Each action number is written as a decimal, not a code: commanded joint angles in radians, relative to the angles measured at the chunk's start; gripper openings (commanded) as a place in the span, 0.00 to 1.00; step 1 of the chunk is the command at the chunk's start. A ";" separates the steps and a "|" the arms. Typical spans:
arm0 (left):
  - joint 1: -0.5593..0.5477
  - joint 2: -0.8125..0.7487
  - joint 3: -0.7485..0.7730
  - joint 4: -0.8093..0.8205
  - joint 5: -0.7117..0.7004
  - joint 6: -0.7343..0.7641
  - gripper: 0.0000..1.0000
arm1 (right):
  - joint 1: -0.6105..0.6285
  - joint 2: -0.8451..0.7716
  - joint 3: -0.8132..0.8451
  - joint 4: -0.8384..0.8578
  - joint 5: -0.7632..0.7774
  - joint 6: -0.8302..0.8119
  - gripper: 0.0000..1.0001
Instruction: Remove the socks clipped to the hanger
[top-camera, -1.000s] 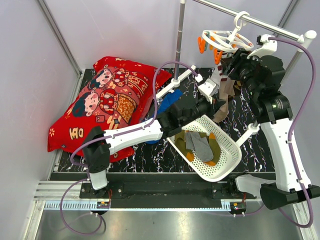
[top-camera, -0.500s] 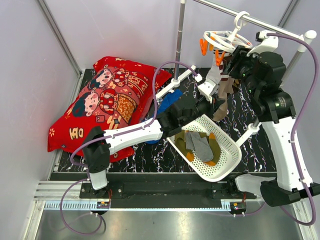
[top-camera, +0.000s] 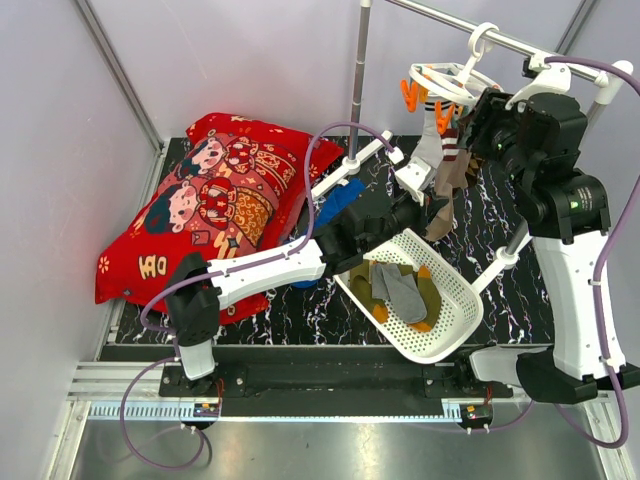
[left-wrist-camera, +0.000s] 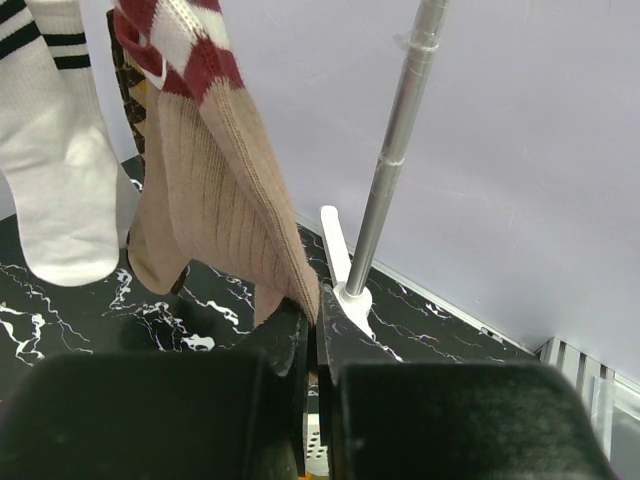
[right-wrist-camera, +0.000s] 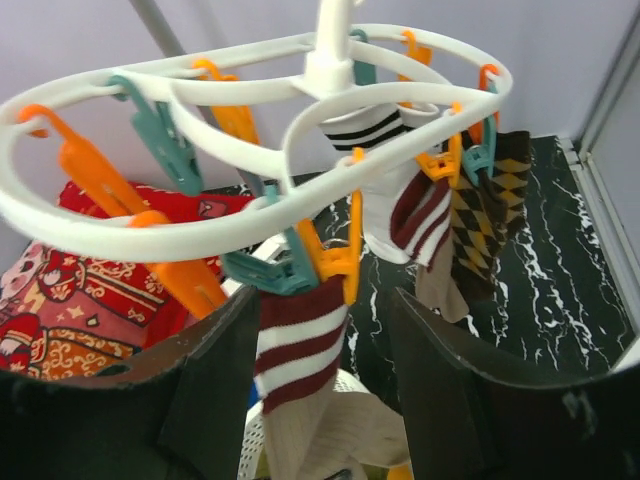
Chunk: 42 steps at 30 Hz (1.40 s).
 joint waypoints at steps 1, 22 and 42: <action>-0.004 -0.029 0.020 0.066 -0.025 0.017 0.00 | -0.073 -0.009 0.022 -0.038 -0.024 -0.013 0.62; -0.002 -0.028 0.028 0.069 -0.012 0.014 0.00 | -0.150 -0.036 -0.156 0.219 -0.199 -0.005 0.62; -0.013 0.004 0.065 0.064 -0.012 0.020 0.00 | -0.148 -0.023 -0.174 0.258 -0.222 0.006 0.58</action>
